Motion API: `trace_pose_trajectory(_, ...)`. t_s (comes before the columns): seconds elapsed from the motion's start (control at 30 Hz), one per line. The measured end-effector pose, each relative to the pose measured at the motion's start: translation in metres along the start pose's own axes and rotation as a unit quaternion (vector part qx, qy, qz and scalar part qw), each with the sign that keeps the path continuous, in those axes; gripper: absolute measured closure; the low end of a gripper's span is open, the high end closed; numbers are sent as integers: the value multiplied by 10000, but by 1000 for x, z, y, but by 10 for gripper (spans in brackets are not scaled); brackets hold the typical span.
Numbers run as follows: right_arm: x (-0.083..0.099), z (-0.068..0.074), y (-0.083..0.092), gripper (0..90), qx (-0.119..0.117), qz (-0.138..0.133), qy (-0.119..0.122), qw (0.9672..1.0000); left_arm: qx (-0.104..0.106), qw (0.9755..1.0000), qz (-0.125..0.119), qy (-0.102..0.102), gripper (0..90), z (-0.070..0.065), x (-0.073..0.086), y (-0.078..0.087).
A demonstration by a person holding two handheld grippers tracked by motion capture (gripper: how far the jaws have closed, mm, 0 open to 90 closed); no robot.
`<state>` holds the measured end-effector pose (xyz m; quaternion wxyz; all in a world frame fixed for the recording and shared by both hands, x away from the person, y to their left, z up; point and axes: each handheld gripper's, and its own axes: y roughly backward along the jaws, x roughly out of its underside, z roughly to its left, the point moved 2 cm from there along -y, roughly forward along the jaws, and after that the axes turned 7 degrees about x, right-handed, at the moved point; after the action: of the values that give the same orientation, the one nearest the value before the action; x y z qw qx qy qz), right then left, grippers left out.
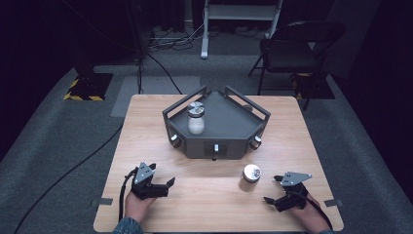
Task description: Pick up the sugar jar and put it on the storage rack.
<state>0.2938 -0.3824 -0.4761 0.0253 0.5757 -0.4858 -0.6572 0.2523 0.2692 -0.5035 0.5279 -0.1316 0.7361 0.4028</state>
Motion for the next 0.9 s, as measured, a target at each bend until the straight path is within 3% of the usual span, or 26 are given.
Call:
trace_pose_trajectory(0.1, 0, 0, 0, 46, 1, 0, 0, 10000, 59, 9998, 160, 57, 42, 0, -2, -2)
trace_pose_trajectory(0.33, 0, 0, 0, 46, 1, 0, 0, 10000, 2, 9980, 607, -175, 52, -9, -13, -9)
trace_pose_trajectory(0.47, 0, 1, 0, 46, 5, 0, -2, 10000, -17, 9955, 923, -192, 56, -11, -21, -14)
trace_pose_trajectory(0.6, 0, 1, 0, 46, 4, 0, -2, 10000, -101, 9911, 1322, -131, 58, -13, -30, -21)
trace_pose_trajectory(0.9, 0, 1, 0, 46, 5, 0, -2, 10000, -196, 9904, 1357, -173, 49, -15, -31, -23)
